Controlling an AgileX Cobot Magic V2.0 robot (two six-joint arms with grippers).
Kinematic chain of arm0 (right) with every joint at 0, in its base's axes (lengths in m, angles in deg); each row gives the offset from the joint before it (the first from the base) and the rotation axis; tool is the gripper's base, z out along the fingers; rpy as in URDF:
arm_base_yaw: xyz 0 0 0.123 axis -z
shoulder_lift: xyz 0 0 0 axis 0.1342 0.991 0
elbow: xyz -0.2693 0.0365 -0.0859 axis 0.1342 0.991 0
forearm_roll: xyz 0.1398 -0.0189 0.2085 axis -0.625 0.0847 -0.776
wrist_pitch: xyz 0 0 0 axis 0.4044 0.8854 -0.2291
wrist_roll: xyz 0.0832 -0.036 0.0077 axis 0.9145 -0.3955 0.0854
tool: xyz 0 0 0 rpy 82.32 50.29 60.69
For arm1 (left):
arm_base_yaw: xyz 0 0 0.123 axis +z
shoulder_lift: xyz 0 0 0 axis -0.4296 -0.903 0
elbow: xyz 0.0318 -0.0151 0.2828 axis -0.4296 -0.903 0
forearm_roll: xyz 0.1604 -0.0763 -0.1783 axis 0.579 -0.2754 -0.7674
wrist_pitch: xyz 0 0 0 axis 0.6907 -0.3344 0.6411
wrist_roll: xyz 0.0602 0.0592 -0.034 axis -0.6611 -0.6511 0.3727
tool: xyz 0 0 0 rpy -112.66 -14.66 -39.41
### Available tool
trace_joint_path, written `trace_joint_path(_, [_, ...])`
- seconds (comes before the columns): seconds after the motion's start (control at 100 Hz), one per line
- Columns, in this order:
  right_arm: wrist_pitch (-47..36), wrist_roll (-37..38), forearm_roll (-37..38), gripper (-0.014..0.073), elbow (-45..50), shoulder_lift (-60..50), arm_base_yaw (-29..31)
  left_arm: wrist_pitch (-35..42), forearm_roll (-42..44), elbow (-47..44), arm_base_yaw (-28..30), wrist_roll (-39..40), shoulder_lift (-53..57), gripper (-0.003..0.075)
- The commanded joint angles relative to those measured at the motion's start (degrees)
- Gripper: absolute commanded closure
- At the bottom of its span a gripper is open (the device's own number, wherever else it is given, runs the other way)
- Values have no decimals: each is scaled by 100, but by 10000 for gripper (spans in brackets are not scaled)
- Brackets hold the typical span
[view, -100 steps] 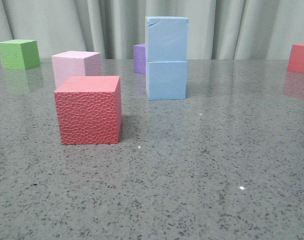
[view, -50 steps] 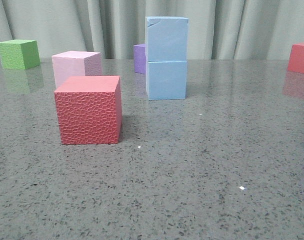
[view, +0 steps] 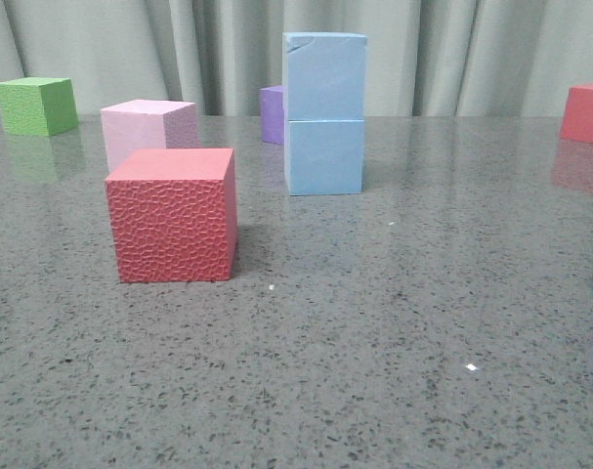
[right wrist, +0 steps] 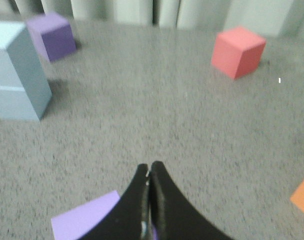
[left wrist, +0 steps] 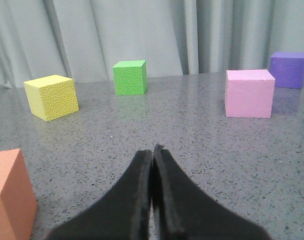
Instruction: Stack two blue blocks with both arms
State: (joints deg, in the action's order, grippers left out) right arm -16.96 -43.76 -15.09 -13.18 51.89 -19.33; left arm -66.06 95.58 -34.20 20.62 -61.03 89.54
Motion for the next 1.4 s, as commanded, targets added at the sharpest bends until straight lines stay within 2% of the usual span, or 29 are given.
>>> trace_joint_path(0.0, [-1110, -33, 73, 662, 246, -321, 39, 473, -42, -244, -50, 59, 191, 739])
trace_joint_path(0.26, [-2152, -33, 28, 662, 1431, -1375, 381, 473, -42, -244, -50, 59, 191, 739])
trace_joint_path(0.64, [-2731, -33, -376, 662, 2628, -2867, 982, 473, -42, -244, -50, 59, 191, 739])
trace_joint_path(1.14, [-3087, -33, -391, 662, 3367, -2858, 989, 473, -42, -244, -50, 59, 181, 739])
trace_joint_path(1.39, [-3209, -33, -326, 662, 3430, -2858, 989, 473, -42, -244, -50, 59, 181, 739])
